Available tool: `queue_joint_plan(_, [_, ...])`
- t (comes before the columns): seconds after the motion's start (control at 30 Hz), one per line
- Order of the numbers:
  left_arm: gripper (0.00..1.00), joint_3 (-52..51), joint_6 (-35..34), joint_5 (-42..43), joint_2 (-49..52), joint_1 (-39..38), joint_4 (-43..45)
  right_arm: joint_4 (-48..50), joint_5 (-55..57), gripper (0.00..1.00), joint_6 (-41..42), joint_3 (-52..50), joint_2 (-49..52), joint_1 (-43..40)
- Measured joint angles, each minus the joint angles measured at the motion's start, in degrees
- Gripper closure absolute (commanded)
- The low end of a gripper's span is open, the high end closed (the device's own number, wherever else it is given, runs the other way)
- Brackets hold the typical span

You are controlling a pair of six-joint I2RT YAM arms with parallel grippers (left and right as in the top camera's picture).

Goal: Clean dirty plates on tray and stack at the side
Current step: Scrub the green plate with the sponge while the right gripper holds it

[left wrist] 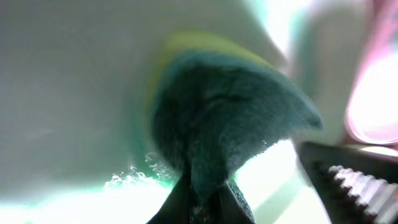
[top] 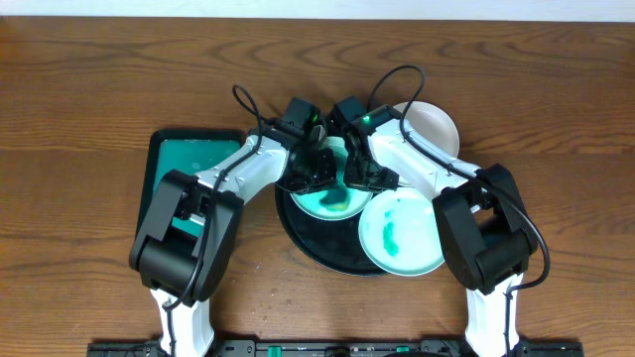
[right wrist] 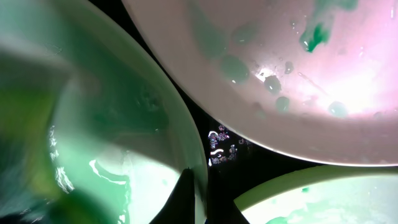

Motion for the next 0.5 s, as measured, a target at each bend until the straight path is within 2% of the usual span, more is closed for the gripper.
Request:
queue_joint_plan(0.13, [0.93,3.7,1.5,-11.9,-0.6,-1.0,-9.4,0.1,0.0,0.99,-0.4,0.0,0.0,0.0])
queue_joint_plan(0.27, [0.93,6.3,2.0,-22.2,-0.5,-1.7,-13.8,0.1,-0.1,0.99,-0.4,0.0,0.0,0.0])
queue_joint_plan(0.4, [0.93,7.2,1.8,-27.2,-0.4,-2.3,-15.1,0.1,-0.4,0.99,-0.6,0.0,0.0,-0.2])
queue_joint_plan(0.5, [0.93,7.2,0.2,-27.7,-0.4,-2.9,-14.9,0.1,-0.8,0.99,-0.8,0.0,0.0,-0.4])
